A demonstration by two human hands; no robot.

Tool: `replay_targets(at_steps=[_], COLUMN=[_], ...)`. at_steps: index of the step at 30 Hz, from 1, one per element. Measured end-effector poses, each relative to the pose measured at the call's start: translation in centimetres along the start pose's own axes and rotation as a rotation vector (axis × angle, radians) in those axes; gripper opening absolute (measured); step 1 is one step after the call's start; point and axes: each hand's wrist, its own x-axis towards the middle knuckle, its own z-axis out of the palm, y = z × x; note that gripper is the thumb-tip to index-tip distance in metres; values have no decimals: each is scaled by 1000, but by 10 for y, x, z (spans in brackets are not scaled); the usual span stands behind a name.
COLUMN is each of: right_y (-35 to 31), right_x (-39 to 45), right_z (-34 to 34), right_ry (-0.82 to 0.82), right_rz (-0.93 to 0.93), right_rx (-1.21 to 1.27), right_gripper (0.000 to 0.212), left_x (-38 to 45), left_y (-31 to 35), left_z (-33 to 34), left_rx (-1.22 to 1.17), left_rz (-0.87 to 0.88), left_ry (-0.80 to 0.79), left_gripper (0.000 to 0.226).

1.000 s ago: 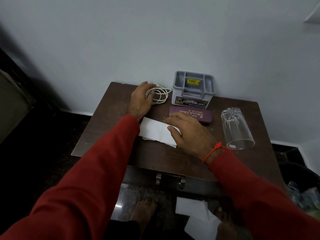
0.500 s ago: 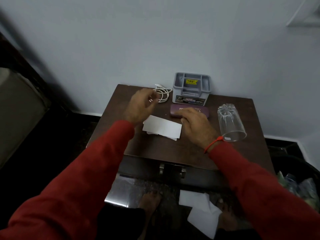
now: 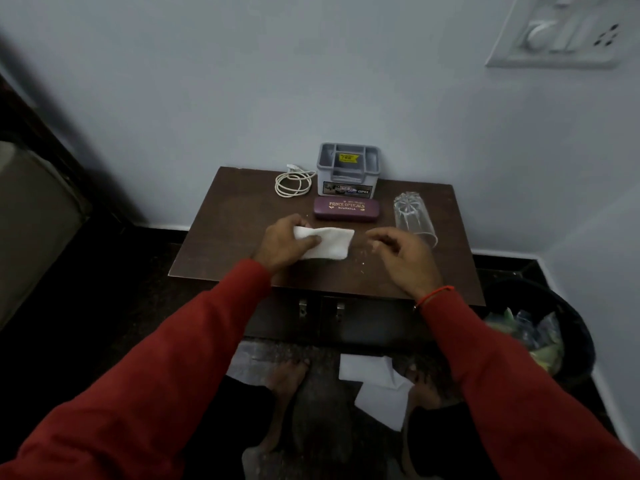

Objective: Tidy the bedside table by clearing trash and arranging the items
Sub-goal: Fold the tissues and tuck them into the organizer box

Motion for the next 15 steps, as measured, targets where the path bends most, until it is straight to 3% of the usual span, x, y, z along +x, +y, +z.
replay_targets(at_steps=[5, 10, 15], right_y=[1, 37, 95], right_x=[-17, -32, -36], right_z=[-10, 5, 27], right_ry=[-183, -691, -867], right_rz=[220, 392, 345], right_rx=[74, -237, -574], right_gripper=[36, 36, 32], left_x=[-48, -79, -73], left_y=[17, 21, 22], left_z=[-1, 4, 14], left_rx=[-54, 52, -10], left_rz=[101, 137, 117], left_ry=[14, -140, -163], left_gripper=[16, 24, 32])
